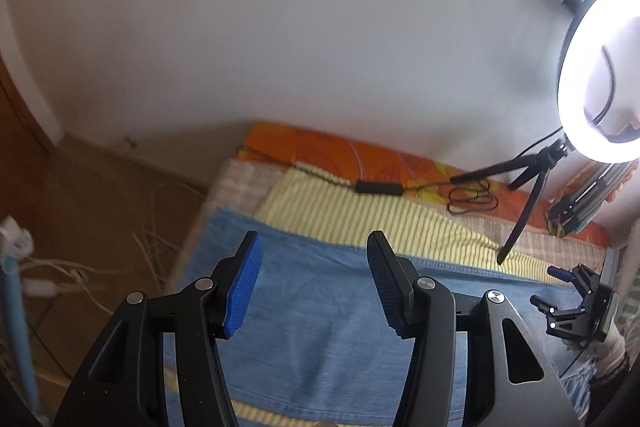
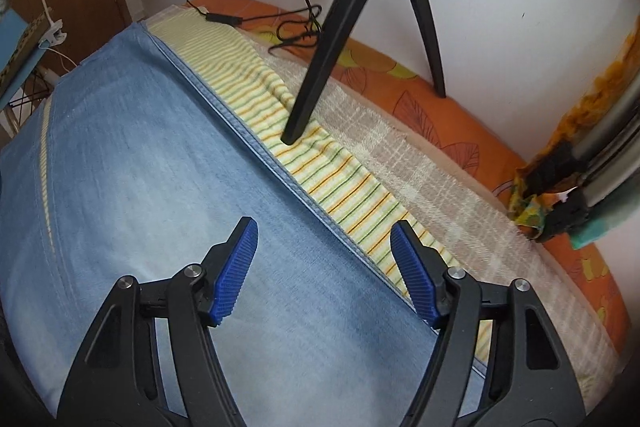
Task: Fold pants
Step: 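Grasp the jeans' seam edge with the right tool while the left tool grasps beside it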
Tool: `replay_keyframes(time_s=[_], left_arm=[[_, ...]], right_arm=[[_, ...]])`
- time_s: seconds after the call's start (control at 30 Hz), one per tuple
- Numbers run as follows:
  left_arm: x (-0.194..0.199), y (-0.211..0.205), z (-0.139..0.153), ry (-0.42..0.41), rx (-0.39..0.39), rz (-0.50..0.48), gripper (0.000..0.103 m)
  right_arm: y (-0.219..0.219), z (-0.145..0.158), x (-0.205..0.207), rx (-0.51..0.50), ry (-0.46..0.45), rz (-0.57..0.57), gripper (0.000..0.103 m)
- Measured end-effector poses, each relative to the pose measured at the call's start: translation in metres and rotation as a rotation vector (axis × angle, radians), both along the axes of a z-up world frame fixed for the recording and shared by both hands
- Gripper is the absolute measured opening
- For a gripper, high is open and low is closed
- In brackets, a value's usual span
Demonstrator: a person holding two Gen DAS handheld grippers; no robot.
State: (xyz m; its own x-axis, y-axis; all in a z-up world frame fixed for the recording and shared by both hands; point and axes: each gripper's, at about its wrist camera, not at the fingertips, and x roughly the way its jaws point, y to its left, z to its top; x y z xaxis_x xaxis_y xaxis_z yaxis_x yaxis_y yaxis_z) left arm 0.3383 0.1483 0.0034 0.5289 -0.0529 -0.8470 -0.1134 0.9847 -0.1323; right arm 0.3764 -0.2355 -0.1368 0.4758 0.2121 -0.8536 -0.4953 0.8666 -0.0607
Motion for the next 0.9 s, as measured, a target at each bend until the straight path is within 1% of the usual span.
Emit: replay_keyframes(time_s=[0.1, 0.17, 0.27, 0.3, 0.4, 0.43, 0.47, 0.5, 0.53, 0.57, 0.63, 0.67, 0.77, 0.83, 0.9], left_arm=[[0.011, -0.004, -0.041, 0.071, -0.068, 0.036, 0.054], [0.019, -0.009, -0.063, 0.097, -0.09, 0.053, 0.054], [0.028, -0.019, -0.085, 0.128, -0.119, 0.065, 0.054], [0.031, -0.021, -0.091, 0.139, -0.131, 0.067, 0.056], [0.041, -0.028, -0.106, 0.151, -0.161, 0.087, 0.058], [0.043, -0.031, -0.11, 0.156, -0.169, 0.091, 0.06], [0.047, -0.034, -0.115, 0.163, -0.176, 0.094, 0.062], [0.05, -0.036, -0.119, 0.169, -0.177, 0.098, 0.064], [0.053, -0.038, -0.122, 0.174, -0.176, 0.107, 0.064], [0.057, -0.04, -0.126, 0.178, -0.176, 0.122, 0.064], [0.061, -0.04, -0.132, 0.181, -0.189, 0.153, 0.064], [0.062, -0.04, -0.135, 0.186, -0.199, 0.176, 0.064], [0.065, -0.043, -0.143, 0.206, -0.207, 0.238, 0.064], [0.062, -0.047, -0.146, 0.198, -0.187, 0.265, 0.064], [0.058, -0.052, -0.147, 0.172, -0.15, 0.268, 0.064]], right_arm=[[0.001, -0.009, 0.006, -0.006, 0.01, 0.022, 0.072], [0.001, -0.011, 0.009, -0.011, 0.007, 0.029, 0.072], [0.001, -0.014, 0.014, -0.002, 0.02, 0.042, 0.072], [0.001, -0.016, 0.015, -0.001, 0.029, 0.049, 0.072], [0.002, -0.022, 0.018, 0.007, 0.041, 0.07, 0.072], [0.001, -0.022, 0.018, 0.025, 0.048, 0.076, 0.067], [0.0, -0.022, 0.017, 0.048, 0.059, 0.08, 0.058], [0.0, -0.021, 0.016, 0.064, 0.065, 0.079, 0.053], [0.001, -0.02, 0.015, 0.069, 0.063, 0.075, 0.041], [0.002, -0.02, 0.013, 0.068, 0.062, 0.075, 0.025], [0.006, -0.018, 0.006, 0.052, 0.052, 0.089, 0.015], [0.009, -0.017, 0.002, 0.036, 0.045, 0.101, 0.011], [0.013, -0.008, -0.016, 0.015, 0.003, 0.12, 0.008], [0.015, 0.0, -0.029, 0.018, -0.027, 0.136, 0.007], [0.017, 0.008, -0.04, 0.012, -0.055, 0.15, 0.006]])
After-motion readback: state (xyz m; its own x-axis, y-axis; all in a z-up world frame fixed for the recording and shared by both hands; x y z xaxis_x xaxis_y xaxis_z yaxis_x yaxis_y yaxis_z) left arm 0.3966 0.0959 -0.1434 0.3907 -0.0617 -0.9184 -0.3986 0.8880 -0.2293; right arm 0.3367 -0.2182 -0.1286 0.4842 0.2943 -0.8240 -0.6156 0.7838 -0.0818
